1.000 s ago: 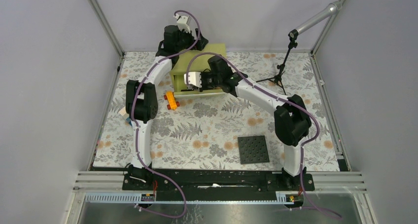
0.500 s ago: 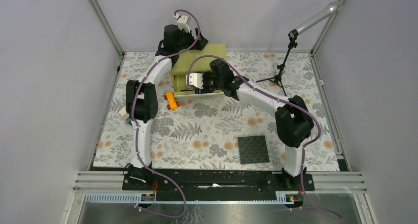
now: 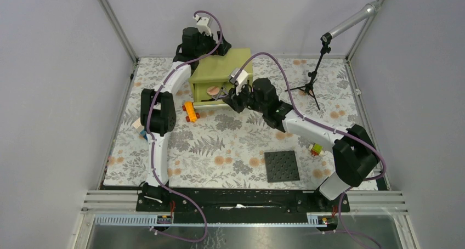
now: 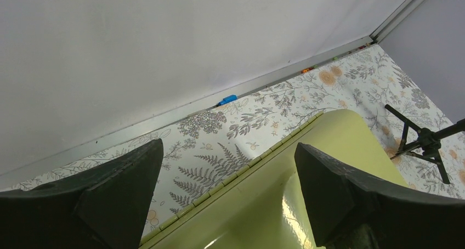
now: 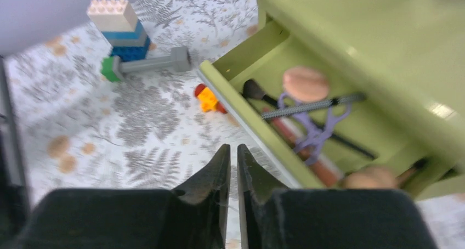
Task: Organize the makeup
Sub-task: Place the makeup in the drawer, then close the drawer in the storage box.
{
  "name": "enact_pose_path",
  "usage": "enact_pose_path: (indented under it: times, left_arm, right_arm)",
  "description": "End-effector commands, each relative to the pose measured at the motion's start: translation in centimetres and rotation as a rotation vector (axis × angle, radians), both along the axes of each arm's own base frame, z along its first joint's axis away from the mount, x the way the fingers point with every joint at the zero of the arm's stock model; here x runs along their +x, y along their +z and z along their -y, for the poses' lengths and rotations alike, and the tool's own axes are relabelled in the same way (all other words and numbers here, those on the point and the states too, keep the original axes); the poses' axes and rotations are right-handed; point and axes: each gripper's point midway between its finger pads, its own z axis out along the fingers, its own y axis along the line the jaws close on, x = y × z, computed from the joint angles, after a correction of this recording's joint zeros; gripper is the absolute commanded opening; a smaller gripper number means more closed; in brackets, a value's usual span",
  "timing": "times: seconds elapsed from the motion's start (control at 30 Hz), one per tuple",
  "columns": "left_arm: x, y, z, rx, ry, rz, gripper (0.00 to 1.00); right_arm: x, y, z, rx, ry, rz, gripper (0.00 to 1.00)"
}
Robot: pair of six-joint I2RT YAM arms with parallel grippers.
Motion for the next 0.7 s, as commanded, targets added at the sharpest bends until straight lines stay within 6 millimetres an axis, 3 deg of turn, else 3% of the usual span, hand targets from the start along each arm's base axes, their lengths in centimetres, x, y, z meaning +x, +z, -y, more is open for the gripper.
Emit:
enact_pose_path:
  times: [0.0,0.1,0.27,0.53,0.67]
  left_arm:
    - [-1.5,-6.9,0.2,0.014,-0.02,-0.224,0.96]
    - [-1.5,-6.8,0.2,0.015,-0.019,-0.224,0.96]
    - [-1.5,-6.9,0.2,0.015,-0.021,-0.225,0.96]
    - [-1.6,-7.2,0.6,-0.003,-0.033,-0.237,0.96]
    - [-1.7,-7.1,0.6,-0.006,-0.036,-0.238,0.96]
  right_arm:
    - [-1.6,-0.6,-0.7,0.264,-0.166,-0.332,0.12]
    - [-2.2,-2.1,-0.6,0.336,-0.215,-0.461,0.01]
    - [-2.2,-4.9,-0.6,0.347,-0.284,-0.583,0.0]
    - [0.9,-8.5,-1.7,0.324,-0.386,-0.598,0.0]
    - [3.4,-8.2,-1.3,0.366,-0.461,-0.487,0.0]
